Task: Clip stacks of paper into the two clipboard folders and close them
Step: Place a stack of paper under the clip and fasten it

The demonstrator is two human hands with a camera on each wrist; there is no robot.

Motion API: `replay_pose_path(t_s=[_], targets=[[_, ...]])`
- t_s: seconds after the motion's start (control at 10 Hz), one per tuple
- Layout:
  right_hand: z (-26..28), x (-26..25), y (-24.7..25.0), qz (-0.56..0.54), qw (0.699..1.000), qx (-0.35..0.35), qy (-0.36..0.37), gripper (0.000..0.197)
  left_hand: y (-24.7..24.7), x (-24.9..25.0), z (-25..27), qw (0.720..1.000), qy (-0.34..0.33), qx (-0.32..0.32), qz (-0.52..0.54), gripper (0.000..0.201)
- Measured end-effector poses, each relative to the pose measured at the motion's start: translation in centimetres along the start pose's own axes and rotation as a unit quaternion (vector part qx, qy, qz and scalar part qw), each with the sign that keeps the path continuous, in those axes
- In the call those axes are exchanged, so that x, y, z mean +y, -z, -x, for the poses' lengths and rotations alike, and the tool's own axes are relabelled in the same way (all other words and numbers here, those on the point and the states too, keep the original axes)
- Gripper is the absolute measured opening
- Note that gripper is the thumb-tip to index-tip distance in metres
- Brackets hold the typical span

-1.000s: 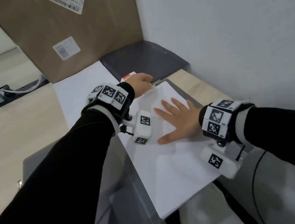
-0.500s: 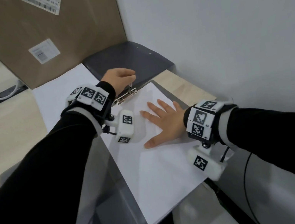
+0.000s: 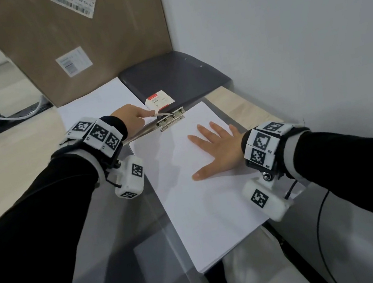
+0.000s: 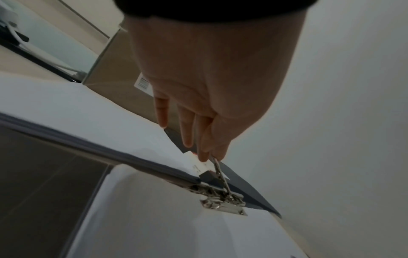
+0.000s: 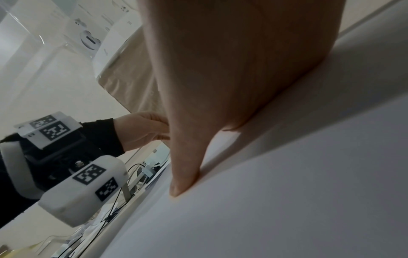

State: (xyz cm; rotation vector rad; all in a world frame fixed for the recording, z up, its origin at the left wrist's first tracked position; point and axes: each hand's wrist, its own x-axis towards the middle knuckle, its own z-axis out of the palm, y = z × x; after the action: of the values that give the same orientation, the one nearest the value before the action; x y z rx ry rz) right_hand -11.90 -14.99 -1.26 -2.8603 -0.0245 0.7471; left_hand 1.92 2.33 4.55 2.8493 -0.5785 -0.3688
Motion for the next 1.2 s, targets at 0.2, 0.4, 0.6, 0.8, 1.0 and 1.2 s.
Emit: replay_pose_path(t_s=[0.2,0.4,0.6,0.8,1.0,1.2], targets=[[-0.1,0.1,0.0,-0.004,1.000,-0.004,0.000,0.108,-1.1,-0.6,0.2,0.997,0.010,-0.061,-0.044,0.042],[0.0,0.1,0.1,-0.005,1.000,-0.009,0.001,0.107,-1.9,-1.3,-0.2,0.993,0.006,-0.105,-0.054,0.059],[0.0,0.0,0.1,-0.006,1.000,-0.008,0.002,0.107,-1.9,-1.1,-0.4,0.991,0.026,-0.117,-0.061,0.061],[0.0,0.0,0.0,0.001,1.000,-0.006,0.001,0.107,-2.4,-0.1,-0.5,0.990,0.018,-0.129,-0.048,0.044],[0.0,0.0,0.0,0.002,1.000,-0.006,0.000,0.107,-3.0,0.2,-0.2,0.994,0.025,-0.102,-0.019,0.019],[0.1,-0.1,0.1,0.004,1.000,-0.009,-0.004,0.106,-2.1,0.1,0.6,0.988,0.012,-0.124,-0.088,0.057]])
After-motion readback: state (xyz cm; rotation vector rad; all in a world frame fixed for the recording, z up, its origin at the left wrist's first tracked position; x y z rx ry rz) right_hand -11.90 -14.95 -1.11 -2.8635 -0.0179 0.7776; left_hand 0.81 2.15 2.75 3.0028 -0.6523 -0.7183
